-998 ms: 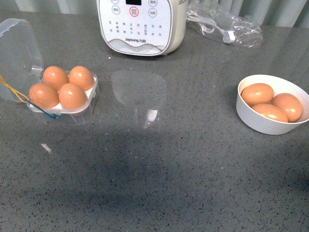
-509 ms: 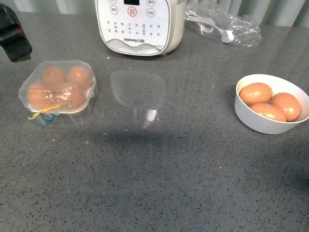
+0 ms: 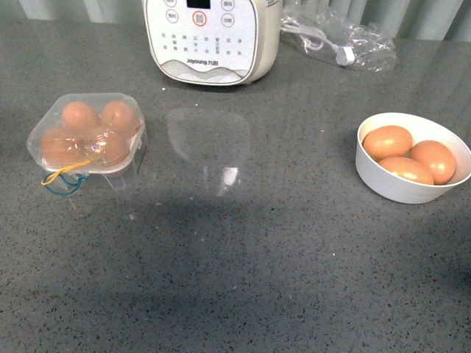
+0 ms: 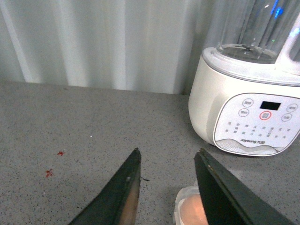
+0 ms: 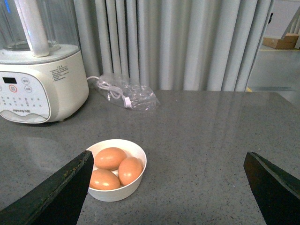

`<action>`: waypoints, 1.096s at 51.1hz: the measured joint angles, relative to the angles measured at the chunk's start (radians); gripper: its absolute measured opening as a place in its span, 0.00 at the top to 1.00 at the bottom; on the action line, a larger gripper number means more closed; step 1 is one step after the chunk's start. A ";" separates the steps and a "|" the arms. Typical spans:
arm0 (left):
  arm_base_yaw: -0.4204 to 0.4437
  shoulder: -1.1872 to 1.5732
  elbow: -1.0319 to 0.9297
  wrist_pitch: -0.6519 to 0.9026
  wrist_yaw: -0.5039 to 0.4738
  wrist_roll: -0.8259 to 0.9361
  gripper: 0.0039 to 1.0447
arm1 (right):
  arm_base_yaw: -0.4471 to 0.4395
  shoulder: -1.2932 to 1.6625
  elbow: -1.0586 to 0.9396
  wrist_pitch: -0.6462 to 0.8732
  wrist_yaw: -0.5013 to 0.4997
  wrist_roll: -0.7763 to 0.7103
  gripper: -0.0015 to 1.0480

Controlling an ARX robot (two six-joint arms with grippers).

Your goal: Put egg into box

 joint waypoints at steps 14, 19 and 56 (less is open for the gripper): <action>-0.049 -0.203 -0.171 -0.066 -0.064 0.018 0.97 | 0.000 0.000 0.000 0.000 -0.003 0.000 0.07; -0.087 -0.296 -0.211 -0.128 -0.106 0.021 0.97 | 0.000 0.000 0.000 0.000 -0.003 0.000 0.07; -0.135 -0.777 -0.280 -0.511 -0.146 0.021 0.97 | 0.000 0.000 0.000 0.000 -0.003 0.000 0.07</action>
